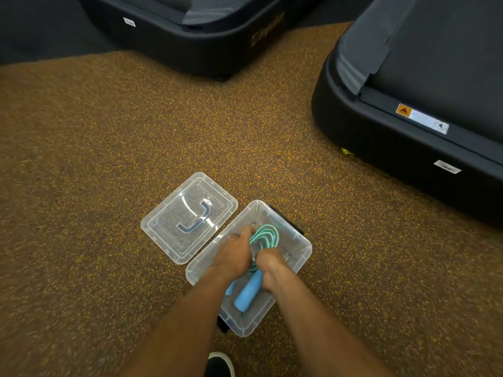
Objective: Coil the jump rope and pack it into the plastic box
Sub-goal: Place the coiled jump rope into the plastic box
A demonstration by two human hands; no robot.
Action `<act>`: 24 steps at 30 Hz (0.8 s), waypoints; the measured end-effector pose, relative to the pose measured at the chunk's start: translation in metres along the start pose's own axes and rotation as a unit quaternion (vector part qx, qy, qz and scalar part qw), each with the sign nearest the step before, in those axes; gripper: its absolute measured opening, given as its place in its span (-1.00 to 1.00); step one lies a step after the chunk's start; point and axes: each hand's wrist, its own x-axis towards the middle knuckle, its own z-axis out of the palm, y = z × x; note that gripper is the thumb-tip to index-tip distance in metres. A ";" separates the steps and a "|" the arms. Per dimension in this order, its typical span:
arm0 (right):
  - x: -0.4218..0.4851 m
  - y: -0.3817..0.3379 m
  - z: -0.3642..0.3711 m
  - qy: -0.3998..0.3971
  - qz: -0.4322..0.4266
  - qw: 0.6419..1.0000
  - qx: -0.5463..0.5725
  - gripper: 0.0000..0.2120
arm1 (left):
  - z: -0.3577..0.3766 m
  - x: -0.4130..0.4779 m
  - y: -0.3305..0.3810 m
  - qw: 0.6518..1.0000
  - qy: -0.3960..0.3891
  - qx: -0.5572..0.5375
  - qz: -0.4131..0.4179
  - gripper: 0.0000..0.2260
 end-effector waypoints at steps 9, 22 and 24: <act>0.088 0.031 0.018 0.034 0.034 0.998 0.039 -0.58 | 0.022 0.008 -0.011 1.000 0.029 0.000 0.003 -0.54; 0.057 0.022 0.014 0.109 0.013 0.993 -0.047 -0.77 | 0.028 0.009 -0.015 0.992 0.002 0.122 0.021 -0.59; 0.040 0.014 0.011 0.122 -0.005 0.991 -0.051 -0.71 | 0.026 0.008 -0.014 0.990 -0.005 0.137 0.021 -0.58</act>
